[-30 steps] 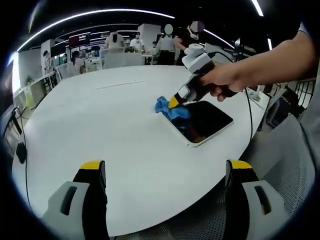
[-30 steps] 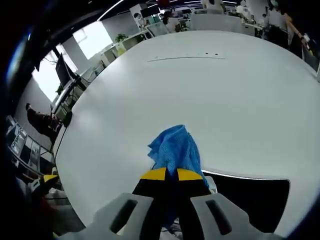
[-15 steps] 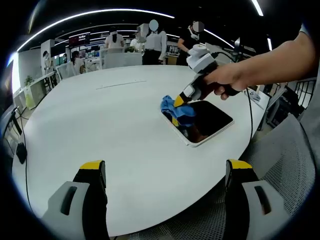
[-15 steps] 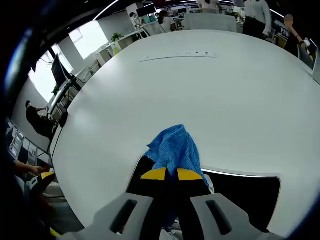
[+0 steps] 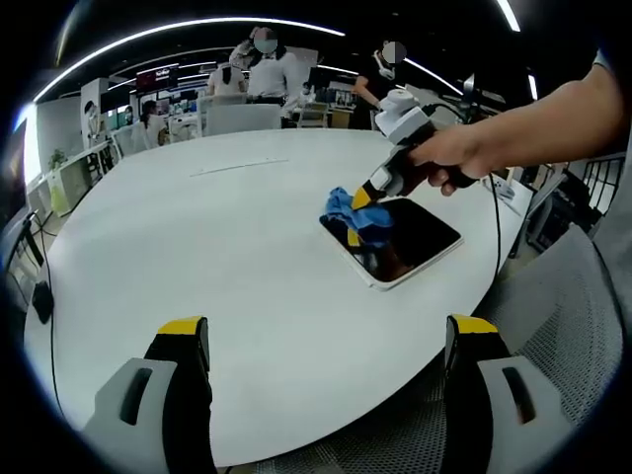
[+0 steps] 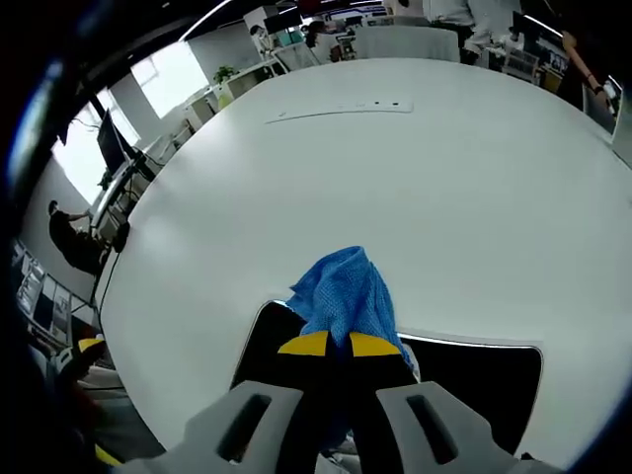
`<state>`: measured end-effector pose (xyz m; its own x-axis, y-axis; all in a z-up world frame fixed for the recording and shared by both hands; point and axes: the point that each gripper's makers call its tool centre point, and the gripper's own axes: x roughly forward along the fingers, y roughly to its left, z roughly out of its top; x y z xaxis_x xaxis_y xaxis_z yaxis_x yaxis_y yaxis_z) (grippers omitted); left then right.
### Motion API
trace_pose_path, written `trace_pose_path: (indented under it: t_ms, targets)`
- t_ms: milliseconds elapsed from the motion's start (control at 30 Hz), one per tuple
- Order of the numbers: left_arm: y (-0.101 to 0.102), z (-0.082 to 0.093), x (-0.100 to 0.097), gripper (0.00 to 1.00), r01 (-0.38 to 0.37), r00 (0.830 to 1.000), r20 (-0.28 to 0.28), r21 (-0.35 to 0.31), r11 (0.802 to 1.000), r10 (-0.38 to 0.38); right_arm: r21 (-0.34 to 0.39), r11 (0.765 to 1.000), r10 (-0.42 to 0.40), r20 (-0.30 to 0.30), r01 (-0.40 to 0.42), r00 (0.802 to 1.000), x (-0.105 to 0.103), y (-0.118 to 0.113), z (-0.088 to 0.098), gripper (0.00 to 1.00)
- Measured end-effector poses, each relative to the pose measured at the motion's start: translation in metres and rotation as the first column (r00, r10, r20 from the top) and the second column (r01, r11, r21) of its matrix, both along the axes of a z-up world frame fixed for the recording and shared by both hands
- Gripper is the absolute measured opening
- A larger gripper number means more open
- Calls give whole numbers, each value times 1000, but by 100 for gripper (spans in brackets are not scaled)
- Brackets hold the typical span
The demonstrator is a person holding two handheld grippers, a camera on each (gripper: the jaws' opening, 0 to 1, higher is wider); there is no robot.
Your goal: Wipe the mirror surface with the cleaning cloth until all visible marks leave the cleaned area.
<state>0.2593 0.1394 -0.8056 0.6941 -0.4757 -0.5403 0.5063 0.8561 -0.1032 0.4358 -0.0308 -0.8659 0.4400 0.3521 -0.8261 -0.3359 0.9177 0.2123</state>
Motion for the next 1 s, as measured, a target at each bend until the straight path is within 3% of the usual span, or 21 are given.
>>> trace_pose_path:
  t_ms: [433, 1000]
  targets:
    - [-1, -1, -1, 98, 7, 1000, -2, 8, 1000, -7, -8, 1000, -24, 21, 24, 999, -7, -1, 0, 0]
    - [-2, -1, -1, 98, 13, 1000, 3, 3, 1000, -13, 0, 999, -33, 11, 33, 999, -37, -2, 0, 0]
